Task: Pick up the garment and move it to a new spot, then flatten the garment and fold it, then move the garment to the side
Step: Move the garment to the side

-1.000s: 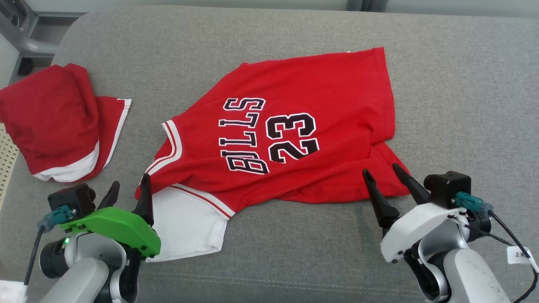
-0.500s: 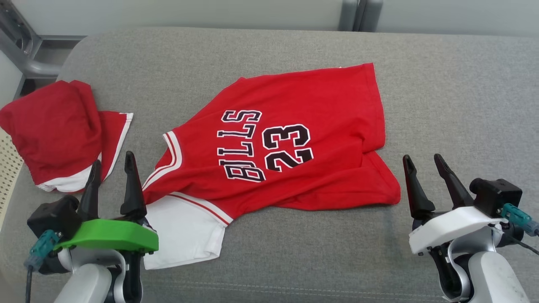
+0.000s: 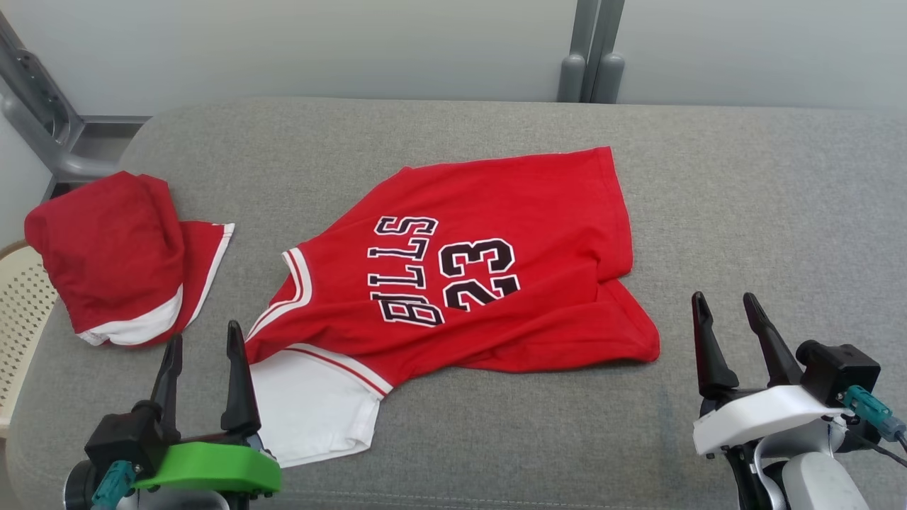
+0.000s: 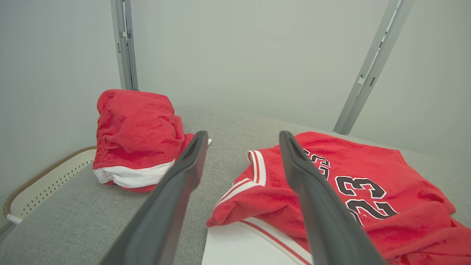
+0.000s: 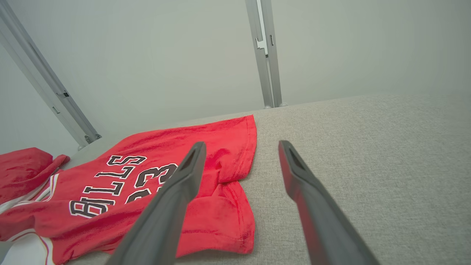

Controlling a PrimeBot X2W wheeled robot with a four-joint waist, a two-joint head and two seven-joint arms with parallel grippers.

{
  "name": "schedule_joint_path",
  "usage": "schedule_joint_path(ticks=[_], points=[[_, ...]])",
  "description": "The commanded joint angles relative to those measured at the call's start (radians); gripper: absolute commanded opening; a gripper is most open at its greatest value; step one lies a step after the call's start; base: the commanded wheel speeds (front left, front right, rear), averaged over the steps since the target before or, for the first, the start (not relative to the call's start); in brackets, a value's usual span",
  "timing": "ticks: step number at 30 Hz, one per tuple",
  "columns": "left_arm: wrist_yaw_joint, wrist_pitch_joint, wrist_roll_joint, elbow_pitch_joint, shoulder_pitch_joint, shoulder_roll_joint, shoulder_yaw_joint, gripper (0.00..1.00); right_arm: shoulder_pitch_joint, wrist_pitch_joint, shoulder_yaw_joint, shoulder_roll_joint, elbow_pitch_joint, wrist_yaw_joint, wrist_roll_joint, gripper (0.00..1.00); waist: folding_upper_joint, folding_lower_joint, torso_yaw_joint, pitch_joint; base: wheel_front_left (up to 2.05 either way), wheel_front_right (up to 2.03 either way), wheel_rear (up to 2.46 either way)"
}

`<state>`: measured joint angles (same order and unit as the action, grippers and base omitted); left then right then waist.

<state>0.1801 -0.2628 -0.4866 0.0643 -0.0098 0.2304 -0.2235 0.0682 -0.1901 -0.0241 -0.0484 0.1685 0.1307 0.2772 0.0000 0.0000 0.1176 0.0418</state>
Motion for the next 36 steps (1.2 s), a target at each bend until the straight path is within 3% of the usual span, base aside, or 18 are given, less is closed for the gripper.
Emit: schedule_joint_path(ticks=[1,8,11,27,32,36], points=[[-0.015,-0.003,0.014,0.005,0.02,-0.002,0.007,1.0,-0.007,-0.009,-0.003,-0.004,0.008,0.0,-0.016,1.0,0.0,0.0,0.004,-0.014,0.0,0.0,0.0],[-0.11,-0.002,0.101,0.054,0.059,0.013,-0.042,1.0,-0.035,-0.034,-0.023,-0.004,0.065,0.0,-0.084,1.0,0.0,0.0,0.016,-0.047,0.0,0.0,0.0],[-0.128,-0.002,0.119,0.083,0.068,0.016,-0.062,1.0,-0.039,-0.036,-0.033,-0.003,0.082,0.0,-0.087,1.0,0.0,0.0,0.018,-0.055,0.0,0.0,0.0],[-0.138,-0.002,0.162,0.162,0.036,-0.023,-0.017,1.0,-0.02,0.041,-0.034,-0.004,0.071,0.0,-0.11,1.0,0.0,0.0,0.009,-0.038,0.0,0.0,0.0],[-0.131,0.034,0.146,0.192,0.018,-0.026,-0.018,1.0,-0.003,0.147,-0.058,-0.004,0.046,0.0,-0.146,1.0,0.0,0.0,0.006,-0.028,0.0,0.0,0.0],[-0.095,0.167,0.111,0.195,0.012,-0.035,-0.003,1.0,0.013,0.295,-0.05,-0.004,0.009,0.0,-0.182,1.0,0.0,0.0,0.005,-0.018,0.0,0.0,0.0]])
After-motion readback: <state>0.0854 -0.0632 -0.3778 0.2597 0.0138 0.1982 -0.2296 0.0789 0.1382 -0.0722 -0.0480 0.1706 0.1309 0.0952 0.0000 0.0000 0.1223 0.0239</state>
